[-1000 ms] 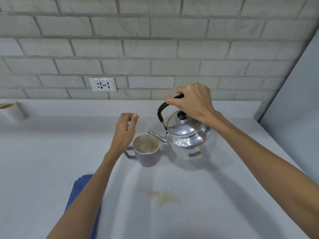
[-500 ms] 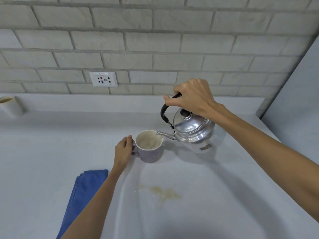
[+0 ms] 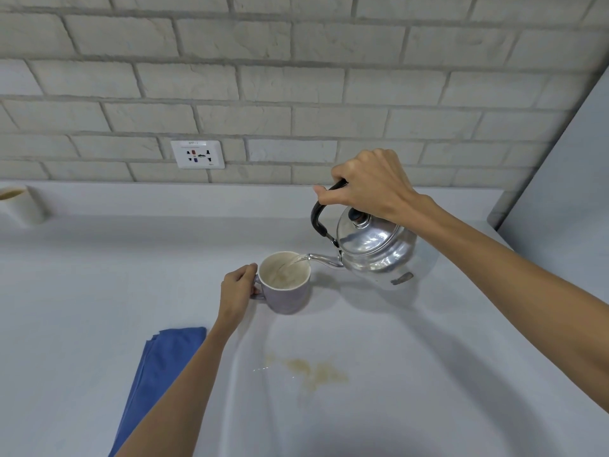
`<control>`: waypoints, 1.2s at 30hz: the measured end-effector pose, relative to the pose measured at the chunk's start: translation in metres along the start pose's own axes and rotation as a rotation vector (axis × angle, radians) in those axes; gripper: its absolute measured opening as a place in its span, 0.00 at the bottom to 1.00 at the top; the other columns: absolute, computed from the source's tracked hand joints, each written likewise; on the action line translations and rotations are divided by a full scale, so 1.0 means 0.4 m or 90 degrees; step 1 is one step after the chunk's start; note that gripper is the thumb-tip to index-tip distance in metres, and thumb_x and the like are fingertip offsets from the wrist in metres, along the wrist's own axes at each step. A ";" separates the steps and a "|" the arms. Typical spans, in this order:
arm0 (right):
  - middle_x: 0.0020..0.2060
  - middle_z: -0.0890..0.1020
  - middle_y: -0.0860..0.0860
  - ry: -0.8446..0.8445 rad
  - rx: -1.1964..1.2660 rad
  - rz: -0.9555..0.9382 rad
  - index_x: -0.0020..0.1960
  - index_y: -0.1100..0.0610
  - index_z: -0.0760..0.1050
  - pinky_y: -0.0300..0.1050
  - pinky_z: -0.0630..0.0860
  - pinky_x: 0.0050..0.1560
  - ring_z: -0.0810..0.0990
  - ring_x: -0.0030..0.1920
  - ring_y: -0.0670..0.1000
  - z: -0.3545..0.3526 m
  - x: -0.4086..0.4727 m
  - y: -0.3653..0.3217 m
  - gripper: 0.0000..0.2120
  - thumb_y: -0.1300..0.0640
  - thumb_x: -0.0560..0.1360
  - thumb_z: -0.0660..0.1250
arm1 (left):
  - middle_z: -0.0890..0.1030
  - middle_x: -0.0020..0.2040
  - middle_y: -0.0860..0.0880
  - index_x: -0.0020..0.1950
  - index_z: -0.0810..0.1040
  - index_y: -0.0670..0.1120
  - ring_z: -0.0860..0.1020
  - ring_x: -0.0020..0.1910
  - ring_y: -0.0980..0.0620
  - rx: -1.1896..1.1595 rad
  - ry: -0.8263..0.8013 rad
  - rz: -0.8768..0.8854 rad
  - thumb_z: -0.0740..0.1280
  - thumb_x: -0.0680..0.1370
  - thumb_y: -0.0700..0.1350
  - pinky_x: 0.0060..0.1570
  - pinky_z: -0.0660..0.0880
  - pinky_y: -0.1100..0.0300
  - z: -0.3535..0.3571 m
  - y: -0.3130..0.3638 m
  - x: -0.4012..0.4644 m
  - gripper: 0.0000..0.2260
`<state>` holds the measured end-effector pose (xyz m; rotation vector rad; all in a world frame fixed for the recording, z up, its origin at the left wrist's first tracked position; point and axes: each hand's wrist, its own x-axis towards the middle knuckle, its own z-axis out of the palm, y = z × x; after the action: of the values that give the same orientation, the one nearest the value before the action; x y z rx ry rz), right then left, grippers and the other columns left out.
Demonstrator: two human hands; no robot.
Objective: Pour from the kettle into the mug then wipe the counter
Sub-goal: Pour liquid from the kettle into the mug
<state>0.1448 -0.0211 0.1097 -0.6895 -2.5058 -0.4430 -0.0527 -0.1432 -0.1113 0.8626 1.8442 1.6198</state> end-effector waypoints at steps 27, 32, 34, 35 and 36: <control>0.18 0.60 0.50 -0.013 -0.033 -0.039 0.25 0.59 0.64 0.39 0.51 0.26 0.60 0.24 0.53 -0.038 0.018 0.011 0.27 0.40 0.72 0.63 | 0.61 0.31 0.42 0.30 0.64 0.42 0.59 0.32 0.48 0.002 0.013 -0.001 0.59 0.74 0.37 0.24 0.65 0.67 0.005 0.016 -0.009 0.12; 0.19 0.63 0.51 -0.015 -0.048 -0.048 0.25 0.60 0.69 0.39 0.50 0.26 0.61 0.24 0.54 -0.044 0.023 0.012 0.26 0.40 0.72 0.62 | 0.62 0.31 0.43 0.30 0.64 0.42 0.60 0.32 0.48 -0.002 0.015 -0.004 0.59 0.74 0.37 0.23 0.67 0.68 0.005 0.013 -0.008 0.13; 0.19 0.65 0.52 -0.017 -0.051 -0.050 0.26 0.60 0.70 0.39 0.51 0.27 0.62 0.24 0.54 -0.047 0.025 0.013 0.26 0.40 0.72 0.62 | 0.63 0.31 0.43 0.30 0.64 0.42 0.60 0.32 0.48 -0.004 0.017 -0.007 0.59 0.74 0.37 0.23 0.68 0.68 0.005 0.013 -0.008 0.13; 0.19 0.65 0.52 -0.016 -0.051 -0.052 0.26 0.60 0.69 0.39 0.51 0.27 0.61 0.25 0.54 -0.049 0.026 0.013 0.26 0.40 0.72 0.62 | 0.63 0.31 0.43 0.29 0.64 0.41 0.61 0.31 0.48 -0.009 0.017 -0.008 0.59 0.74 0.37 0.23 0.68 0.68 0.005 0.013 -0.008 0.13; 0.19 0.65 0.51 -0.016 -0.050 -0.054 0.26 0.60 0.68 0.39 0.51 0.27 0.61 0.25 0.54 -0.050 0.027 0.013 0.26 0.40 0.72 0.62 | 0.63 0.31 0.43 0.29 0.64 0.41 0.61 0.31 0.49 -0.013 0.017 -0.009 0.59 0.74 0.37 0.23 0.69 0.67 0.005 0.013 -0.007 0.13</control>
<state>0.1473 -0.0211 0.1330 -0.6237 -2.5599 -0.5695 -0.0487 -0.1437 -0.1066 0.8207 1.8434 1.6459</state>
